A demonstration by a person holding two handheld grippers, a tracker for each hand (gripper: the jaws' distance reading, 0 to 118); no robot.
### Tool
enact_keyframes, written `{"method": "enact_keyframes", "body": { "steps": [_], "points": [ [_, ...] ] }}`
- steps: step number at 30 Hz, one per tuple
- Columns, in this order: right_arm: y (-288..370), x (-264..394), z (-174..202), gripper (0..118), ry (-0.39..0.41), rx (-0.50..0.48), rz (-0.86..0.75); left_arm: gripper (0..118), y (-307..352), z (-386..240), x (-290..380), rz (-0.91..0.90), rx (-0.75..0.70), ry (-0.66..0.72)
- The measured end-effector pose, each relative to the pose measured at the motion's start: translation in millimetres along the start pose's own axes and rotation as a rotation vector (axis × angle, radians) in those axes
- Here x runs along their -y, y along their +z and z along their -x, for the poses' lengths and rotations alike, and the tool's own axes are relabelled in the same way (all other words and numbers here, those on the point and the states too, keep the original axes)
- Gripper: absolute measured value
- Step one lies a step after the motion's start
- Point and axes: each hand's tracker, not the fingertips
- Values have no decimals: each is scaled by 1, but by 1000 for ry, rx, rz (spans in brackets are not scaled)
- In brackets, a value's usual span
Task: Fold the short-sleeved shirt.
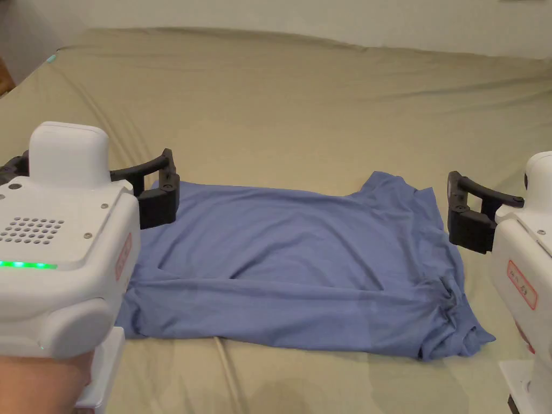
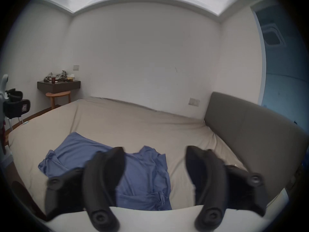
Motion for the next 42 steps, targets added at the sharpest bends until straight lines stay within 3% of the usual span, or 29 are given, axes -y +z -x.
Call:
{"method": "enact_keyframes", "body": {
  "steps": [1, 4, 5, 7, 19, 26, 28, 29, 30, 32, 33, 38, 42],
  "points": [
    [5, -3, 5, 64, 1, -8, -6, 84, 7, -4, -3, -18, 5, -8],
    [15, -6, 14, 13, -4, -37, -22, 21, 17, -12, -4, -51, -4, -22],
    [17, -7, 17, 0, 10, -32, -32, 4, 20, -13, -3, -62, -6, -18],
    [17, -5, 24, 0, 67, -20, -33, 0, 21, -14, -2, -68, 2, -16],
    [15, 8, 18, 0, 53, -36, -7, 0, 7, -4, 19, 47, 67, -55],
    [9, 29, 8, 0, 44, -33, 63, 0, -48, 34, 129, 502, 62, 67],
    [7, 35, 5, 0, 41, -25, 85, 1, -65, 40, 162, 657, 26, 48],
    [6, 38, 3, 0, 39, -22, 100, 12, -75, 43, 179, 731, -3, 10],
    [5, 42, 0, 0, 38, -21, 112, 32, -87, 50, 198, 765, -24, 8],
    [4, 47, -1, 0, 52, -6, 134, 93, -106, 64, 223, 785, -45, 51],
    [3, 51, -2, 0, 65, 5, 148, 107, -112, 70, 228, 788, -75, 83],
    [-2, 65, -8, 0, 85, 25, 207, 106, -135, 74, 235, 836, -91, 114],
    [-4, 69, -11, 0, 75, 34, 232, 82, -131, 65, 242, 814, -54, 99]
  ]
}}
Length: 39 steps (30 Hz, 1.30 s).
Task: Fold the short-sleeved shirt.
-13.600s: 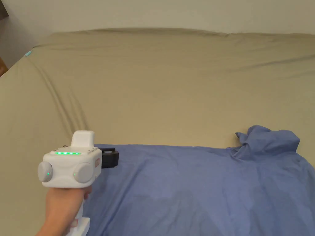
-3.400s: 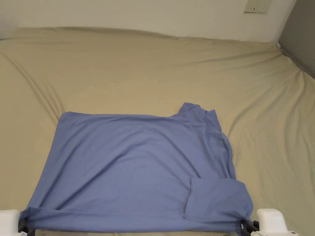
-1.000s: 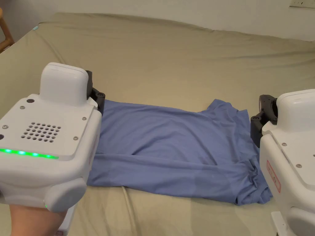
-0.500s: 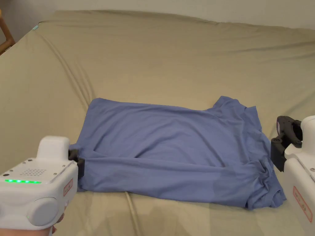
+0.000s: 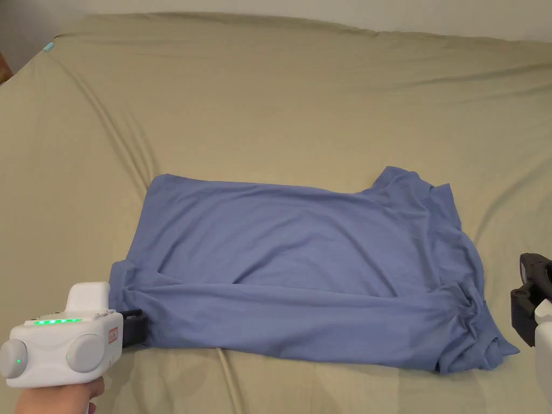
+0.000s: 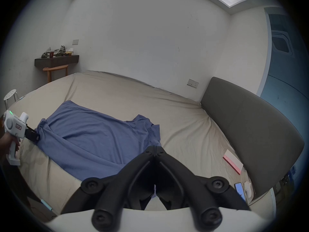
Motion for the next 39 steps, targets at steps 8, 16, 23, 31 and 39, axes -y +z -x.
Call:
{"method": "enact_keyframes", "body": {
  "steps": [8, 16, 23, 31, 39],
  "points": [
    [-14, 3, -10, 0, -46, -1, 56, 6, 18, -37, 7, -67, 4, -241],
    [-79, 39, -38, 10, -129, -5, 346, 6, 97, -40, -10, -290, 8, -222],
    [-174, 111, -36, 110, -206, -133, 628, 6, 121, -53, -20, -342, 8, -264],
    [-202, 132, -30, 105, -283, -82, 723, 6, 98, -41, -14, -292, -12, -276],
    [-174, 102, -26, 14, -202, -209, 657, 6, 94, -31, -17, -259, -4, -261]
  ]
}}
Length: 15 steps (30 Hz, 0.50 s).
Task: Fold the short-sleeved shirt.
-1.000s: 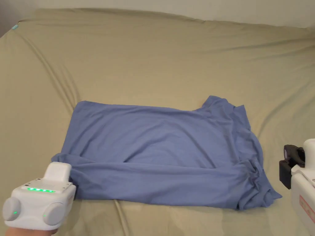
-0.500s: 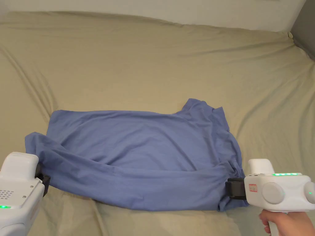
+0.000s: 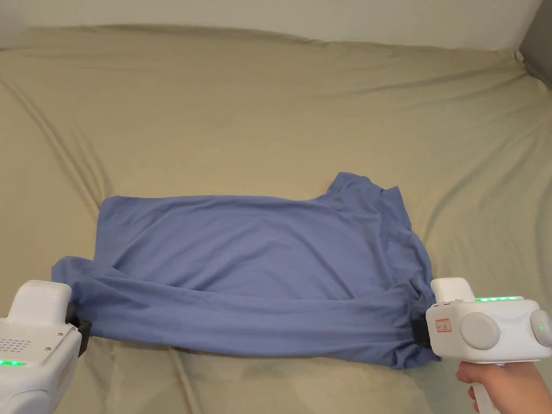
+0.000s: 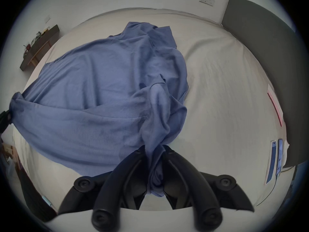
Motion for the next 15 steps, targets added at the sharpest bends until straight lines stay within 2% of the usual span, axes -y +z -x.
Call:
{"method": "enact_keyframes", "body": {
  "steps": [3, 10, 15],
  "points": [
    [26, 0, -6, 14, -47, -23, -26, 6, 9, 5, -3, -7, 10, 0],
    [102, 14, -11, 14, -36, -41, -35, 6, 45, 18, -5, -18, 19, -30],
    [128, 47, -6, 14, -58, -66, 20, 6, 56, 20, 27, 85, 52, -93]
  ]
}}
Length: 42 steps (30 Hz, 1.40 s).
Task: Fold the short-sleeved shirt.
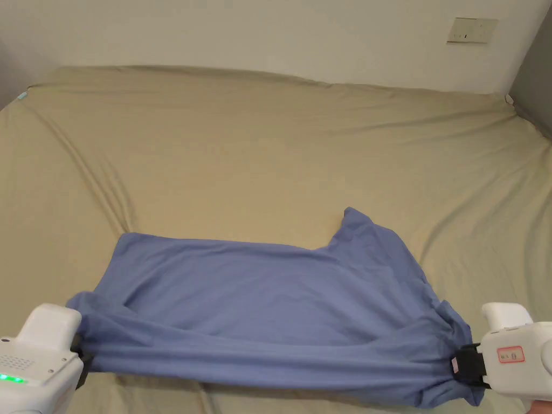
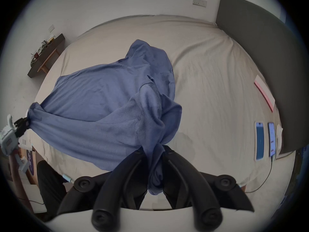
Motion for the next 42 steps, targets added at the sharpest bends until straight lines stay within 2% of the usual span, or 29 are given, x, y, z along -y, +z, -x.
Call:
{"method": "enact_keyframes", "body": {
  "steps": [5, 10, 13, 14, 15, 16, 17, 18, 19, 21, 22, 23, 26, 30, 34, 35, 36, 37, 38, 39, 40, 42],
  "points": [
    [-25, 35, 1, 14, -19, 2, 90, 6, -34, -6, 50, 152, 40, -56],
    [-74, 55, -12, 14, -10, 40, 156, 6, -57, -16, 69, 233, 73, -18],
    [-94, 63, -22, 15, -43, 43, 156, 6, -67, -20, 75, 226, 64, -38],
    [-91, 62, -24, 19, -73, 30, 125, 6, -66, -20, 73, 219, 58, -42],
    [-88, 62, -25, 31, -81, 27, 116, 7, -66, -22, 72, 222, 55, -49],
    [-86, 62, -24, 51, -68, 39, 116, 11, -66, -23, 72, 223, 50, -62],
    [-86, 61, -26, 87, -34, 107, 104, 24, -65, -24, 72, 219, 43, -81],
    [-85, 60, -29, 104, -3, 178, 86, 44, -64, -25, 71, 212, 19, -106],
    [-81, 59, -32, 111, 2, 202, 64, 71, -54, -31, 66, 201, -23, -131],
    [-61, 51, -39, 111, -49, 175, -36, 88, -45, -26, 56, 175, -48, -115],
    [-50, 45, -42, 110, -80, 153, -77, 100, -37, -22, 50, 132, -44, -79],
    [-38, 38, -45, 109, -111, 140, -123, 107, -29, -15, 43, 60, -29, -23],
    [4, 18, -39, 109, -130, 150, -295, 107, 5, -6, 10, -109, -39, 83],
    [68, -6, -6, 109, -33, 152, -539, 107, 61, 2, -36, -370, -33, 215],
    [124, -15, 47, 109, 89, 140, -747, 103, 113, 0, -76, -549, 17, 314],
    [135, -17, 61, 106, 124, 145, -795, 94, 123, -3, -85, -595, 13, 312],
    [146, -18, 76, 97, 156, 155, -826, 81, 135, -8, -93, -632, -6, 288],
    [153, -19, 87, 80, 178, 158, -845, 64, 143, -14, -97, -664, -25, 270],
    [160, -19, 98, 47, 203, 153, -876, 43, 151, -20, -102, -694, -49, 246],
    [165, -20, 108, 28, 223, 146, -904, 29, 152, -25, -105, -708, -63, 227],
    [167, -20, 115, 15, 234, 140, -916, 18, 156, -29, -108, -709, -66, 219],
    [170, -21, 132, 2, 262, 131, -946, 3, 162, -37, -113, -732, -55, 194]
  ]
}}
